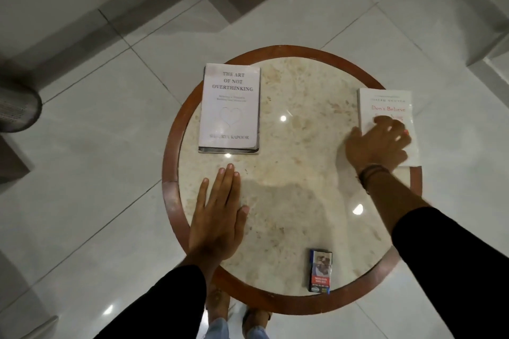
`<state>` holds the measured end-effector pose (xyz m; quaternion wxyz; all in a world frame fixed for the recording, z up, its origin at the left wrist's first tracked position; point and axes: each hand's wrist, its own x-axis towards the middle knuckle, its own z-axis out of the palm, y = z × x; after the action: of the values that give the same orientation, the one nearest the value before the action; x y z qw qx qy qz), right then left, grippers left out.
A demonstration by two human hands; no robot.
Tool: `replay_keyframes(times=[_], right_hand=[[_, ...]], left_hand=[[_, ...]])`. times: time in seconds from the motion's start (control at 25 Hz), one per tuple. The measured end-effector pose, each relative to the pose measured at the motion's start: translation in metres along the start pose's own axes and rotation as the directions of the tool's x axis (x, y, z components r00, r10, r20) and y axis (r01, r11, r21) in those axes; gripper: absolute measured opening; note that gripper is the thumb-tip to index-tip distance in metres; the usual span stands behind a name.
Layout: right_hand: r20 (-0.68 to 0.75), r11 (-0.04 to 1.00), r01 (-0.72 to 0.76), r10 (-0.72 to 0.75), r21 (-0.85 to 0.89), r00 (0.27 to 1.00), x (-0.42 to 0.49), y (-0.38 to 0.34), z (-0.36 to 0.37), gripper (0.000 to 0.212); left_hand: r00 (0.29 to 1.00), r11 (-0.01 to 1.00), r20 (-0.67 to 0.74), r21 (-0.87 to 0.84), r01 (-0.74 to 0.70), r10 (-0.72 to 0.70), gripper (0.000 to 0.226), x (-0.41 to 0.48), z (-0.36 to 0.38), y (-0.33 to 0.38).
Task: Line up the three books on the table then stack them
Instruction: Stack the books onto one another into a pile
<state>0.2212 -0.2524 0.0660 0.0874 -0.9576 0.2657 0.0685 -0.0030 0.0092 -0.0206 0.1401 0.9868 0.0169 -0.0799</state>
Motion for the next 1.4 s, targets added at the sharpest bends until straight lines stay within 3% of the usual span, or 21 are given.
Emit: replay_keyframes(times=[0.16, 0.36, 0.44, 0.52, 0.68, 0.8, 0.96, 1.08, 1.4], right_hand=[[0.121, 0.975, -0.198, 0.185, 0.104, 0.975, 0.02, 0.058, -0.017, 0.066], [0.185, 0.945, -0.171, 0.122, 0.279, 0.975, 0.013, 0.066, -0.019, 0.075], [0.376, 0.818, -0.335, 0.159, 0.468, 0.913, 0.015, 0.061, -0.019, 0.066], [0.513, 0.706, -0.46, 0.158, 0.539, 0.844, 0.015, 0.06, -0.019, 0.059], [0.46, 0.777, -0.351, 0.09, 0.522, 0.883, 0.012, 0.057, -0.018, 0.038], [0.493, 0.776, -0.332, 0.032, 0.536, 0.87, 0.007, 0.05, -0.031, 0.018], [0.474, 0.68, -0.302, -0.078, 0.668, 0.877, -0.014, 0.014, -0.051, 0.026], [0.508, 0.602, -0.316, -0.177, 0.734, 0.843, -0.037, -0.028, -0.05, 0.032], [0.631, 0.632, -0.334, -0.326, 0.7, 0.704, -0.097, -0.13, -0.002, 0.028]], left_hand=[[1.0, 1.0, 0.009, -0.008, 0.007, -0.007, 0.071, 0.0, -0.005, 0.0], [1.0, 0.999, -0.001, 0.033, -0.008, 0.008, 0.072, 0.001, -0.006, 0.003], [1.0, 0.999, -0.008, 0.032, -0.004, 0.004, 0.073, 0.002, -0.005, 0.002], [1.0, 1.0, -0.013, 0.022, -0.006, 0.006, 0.073, 0.001, -0.004, 0.001], [1.0, 0.999, -0.004, 0.032, 0.003, -0.003, 0.073, 0.001, -0.007, 0.002], [1.0, 1.0, 0.011, 0.016, 0.001, -0.001, 0.072, 0.002, -0.009, 0.004], [1.0, 1.0, 0.0, -0.021, 0.0, 0.0, 0.071, 0.0, -0.007, 0.002], [1.0, 1.0, -0.014, -0.011, 0.005, -0.005, 0.071, 0.001, -0.003, 0.001], [0.997, 1.0, -0.08, -0.006, -0.009, 0.009, 0.07, 0.002, 0.006, 0.0]])
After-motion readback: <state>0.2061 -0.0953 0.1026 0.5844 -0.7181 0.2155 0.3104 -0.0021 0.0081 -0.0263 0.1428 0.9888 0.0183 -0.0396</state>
